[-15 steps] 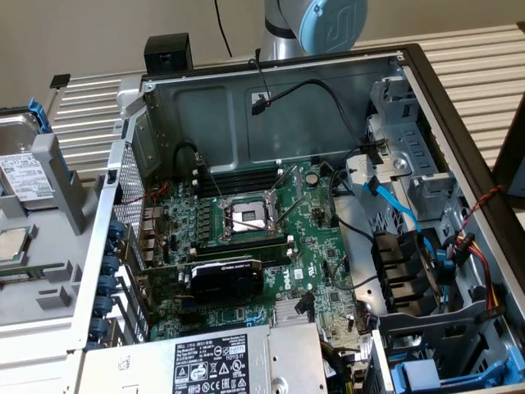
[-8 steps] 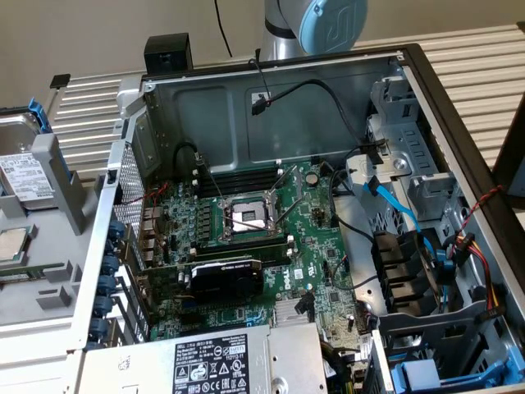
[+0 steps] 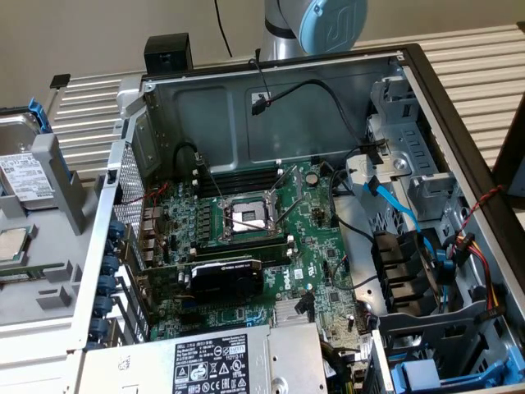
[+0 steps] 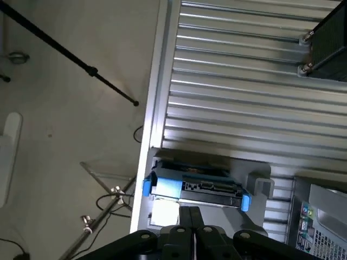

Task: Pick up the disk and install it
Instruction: 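Pick up the disk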

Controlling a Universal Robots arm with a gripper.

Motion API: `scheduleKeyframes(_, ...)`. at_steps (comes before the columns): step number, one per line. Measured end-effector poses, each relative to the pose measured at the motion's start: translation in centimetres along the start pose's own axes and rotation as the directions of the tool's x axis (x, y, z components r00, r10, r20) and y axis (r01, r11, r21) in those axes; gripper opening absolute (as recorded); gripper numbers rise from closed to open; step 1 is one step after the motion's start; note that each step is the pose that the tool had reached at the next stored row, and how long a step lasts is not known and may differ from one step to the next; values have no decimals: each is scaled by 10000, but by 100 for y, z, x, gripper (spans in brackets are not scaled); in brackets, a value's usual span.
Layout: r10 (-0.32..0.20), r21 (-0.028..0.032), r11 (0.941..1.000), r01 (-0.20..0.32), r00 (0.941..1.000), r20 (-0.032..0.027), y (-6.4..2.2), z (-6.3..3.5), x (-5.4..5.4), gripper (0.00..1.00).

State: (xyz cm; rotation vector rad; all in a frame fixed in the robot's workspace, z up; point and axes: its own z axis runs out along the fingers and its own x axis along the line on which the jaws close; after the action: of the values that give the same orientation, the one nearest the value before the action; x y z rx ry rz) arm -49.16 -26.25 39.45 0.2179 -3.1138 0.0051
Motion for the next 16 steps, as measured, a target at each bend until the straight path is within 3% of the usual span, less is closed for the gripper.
scheduleKeyframes(4,-730,0,9973,730,9973,2,0,5,0,11)
scheduleKeyframes(8,-1460,-10,9893,1460,9893,10,1,13,0,11)
scheduleKeyframes(12,-2175,-7,9761,2175,9761,15,0,24,0,11)
scheduleKeyframes(16,-2875,8,9578,2875,9578,21,0,29,0,11)
